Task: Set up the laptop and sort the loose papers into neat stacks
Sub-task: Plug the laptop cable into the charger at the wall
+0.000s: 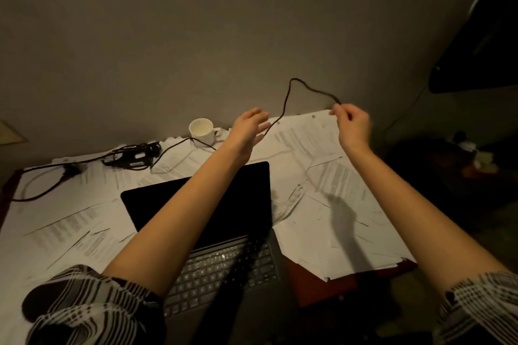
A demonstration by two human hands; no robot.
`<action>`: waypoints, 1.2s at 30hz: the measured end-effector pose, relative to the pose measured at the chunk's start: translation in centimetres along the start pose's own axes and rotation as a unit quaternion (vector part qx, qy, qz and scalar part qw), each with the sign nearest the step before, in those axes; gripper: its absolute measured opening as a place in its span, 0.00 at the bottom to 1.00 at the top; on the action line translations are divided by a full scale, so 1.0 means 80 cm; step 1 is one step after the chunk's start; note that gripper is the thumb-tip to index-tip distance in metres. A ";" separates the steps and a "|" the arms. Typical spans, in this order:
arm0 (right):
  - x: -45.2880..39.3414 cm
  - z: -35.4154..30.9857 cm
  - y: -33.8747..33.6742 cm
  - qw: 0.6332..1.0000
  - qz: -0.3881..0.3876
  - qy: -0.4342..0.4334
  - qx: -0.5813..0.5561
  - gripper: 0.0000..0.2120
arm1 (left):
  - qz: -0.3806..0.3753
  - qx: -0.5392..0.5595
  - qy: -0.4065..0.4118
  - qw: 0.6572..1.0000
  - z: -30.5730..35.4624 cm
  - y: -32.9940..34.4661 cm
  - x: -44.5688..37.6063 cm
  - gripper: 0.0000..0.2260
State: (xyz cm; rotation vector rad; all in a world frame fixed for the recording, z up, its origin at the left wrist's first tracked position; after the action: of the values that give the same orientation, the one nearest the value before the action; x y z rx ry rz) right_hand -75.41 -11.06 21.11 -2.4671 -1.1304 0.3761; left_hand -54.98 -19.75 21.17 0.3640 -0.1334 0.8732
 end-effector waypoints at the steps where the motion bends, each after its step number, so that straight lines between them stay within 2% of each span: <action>1: 0.007 0.022 0.004 0.998 -0.046 0.022 0.045 0.10 | -0.022 -0.023 -0.015 0.999 -0.014 0.011 -0.003 0.17; 3: 0.025 0.081 0.021 0.974 -0.160 0.082 0.134 0.10 | -0.079 -0.106 -0.048 0.990 -0.055 0.027 -0.008 0.16; 5: 0.052 0.141 0.038 0.943 -0.237 0.143 0.184 0.12 | -0.131 -0.250 -0.074 0.957 -0.101 0.032 -0.005 0.14; 8: 0.100 0.202 0.066 0.886 -0.370 0.205 0.190 0.15 | -0.191 -0.482 -0.086 0.851 -0.172 0.027 0.013 0.14; 10: 0.132 0.224 0.082 0.855 -0.437 0.249 0.124 0.13 | -0.229 -0.583 -0.101 0.773 -0.224 0.023 0.030 0.15; 12: 0.153 0.241 0.094 0.845 -0.458 0.266 0.073 0.12 | -0.264 -0.661 -0.112 0.693 -0.275 0.019 0.044 0.16; 14: 0.163 0.253 0.104 0.855 -0.445 0.260 0.057 0.10 | -0.307 -0.726 -0.105 0.606 -0.318 0.019 0.056 0.16; 16: 0.167 0.263 0.113 0.878 -0.394 0.272 0.026 0.05 | -0.349 -0.775 -0.091 0.520 -0.349 0.024 0.066 0.17; 17: 0.169 0.268 0.115 0.890 -0.359 0.279 0.021 0.05 | -0.359 -0.789 -0.081 0.491 -0.359 0.027 0.069 0.19; 19: 0.173 0.277 0.118 0.909 -0.290 0.299 0.011 0.08 | -0.361 -0.803 -0.067 0.469 -0.369 0.034 0.073 0.23; 22: 0.183 0.289 0.122 0.922 -0.224 0.315 -0.019 0.04 | -0.370 -0.818 -0.053 0.437 -0.375 0.041 0.072 0.27; 24: 0.188 0.297 0.127 0.929 -0.224 0.294 0.013 0.05 | -0.386 -0.826 -0.049 0.408 -0.377 0.042 0.070 0.32; 28: 0.189 0.303 0.142 0.933 -0.233 0.260 0.084 0.07 | -0.412 -0.826 -0.040 0.382 -0.379 0.045 0.066 0.44; 32: 0.187 0.308 0.156 0.917 -0.238 0.320 0.006 0.07 | -0.412 -0.829 -0.040 0.376 -0.382 0.052 0.064 0.45; 34: 0.190 0.312 0.164 0.893 -0.251 0.365 -0.079 0.06 | -0.412 -0.829 -0.039 0.377 -0.382 0.051 0.064 0.44; 36: 0.196 0.314 0.173 0.860 -0.259 0.406 -0.168 0.10 | -0.409 -0.830 -0.035 0.378 -0.381 0.049 0.063 0.44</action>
State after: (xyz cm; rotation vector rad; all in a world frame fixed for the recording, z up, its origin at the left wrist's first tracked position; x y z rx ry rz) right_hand -66.29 -1.11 -8.67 -2.0508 -1.4315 -1.0001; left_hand -55.74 -2.68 -4.83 -1.4308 -0.7541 -0.5984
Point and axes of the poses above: each hand's wrist, its own x-axis away from the middle knuckle, its own y-axis out of the palm, z = x × y, the point moved 4 cm from there along -x, towards the middle knuckle, and after that the axes turned 12 degrees about -z, right-handed, at the moved point
